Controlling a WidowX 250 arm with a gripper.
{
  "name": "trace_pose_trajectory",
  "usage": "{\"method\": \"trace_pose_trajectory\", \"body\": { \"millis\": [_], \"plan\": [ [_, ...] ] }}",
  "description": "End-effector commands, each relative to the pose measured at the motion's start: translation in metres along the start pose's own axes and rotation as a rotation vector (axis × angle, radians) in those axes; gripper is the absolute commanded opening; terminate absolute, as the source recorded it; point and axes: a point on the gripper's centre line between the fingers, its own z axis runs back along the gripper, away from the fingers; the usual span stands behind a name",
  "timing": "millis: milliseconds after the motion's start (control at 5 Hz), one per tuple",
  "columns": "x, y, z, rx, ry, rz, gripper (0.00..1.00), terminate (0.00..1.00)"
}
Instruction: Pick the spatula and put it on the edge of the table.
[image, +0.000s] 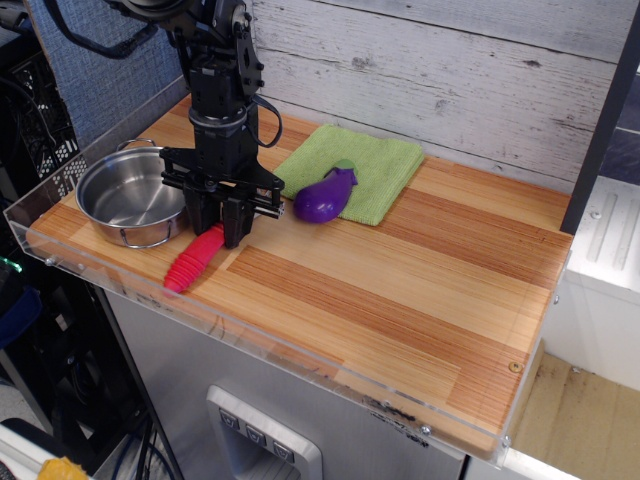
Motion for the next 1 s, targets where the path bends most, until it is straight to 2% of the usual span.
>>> {"method": "trace_pose_trajectory", "body": {
  "millis": [0, 200, 400, 600, 800],
  "plan": [
    [-0.006, -0.004, 0.040, -0.032, -0.100, -0.028, 1.00, 0.00],
    [-0.012, -0.007, 0.077, -0.067, -0.215, -0.040, 1.00, 0.00],
    [-0.019, -0.016, 0.106, -0.072, -0.307, -0.070, 1.00, 0.00],
    [-0.022, -0.032, 0.121, -0.080, -0.343, -0.097, 1.00, 0.00],
    [-0.020, -0.053, 0.123, -0.100, -0.337, -0.127, 1.00, 0.00]
  ]
}}
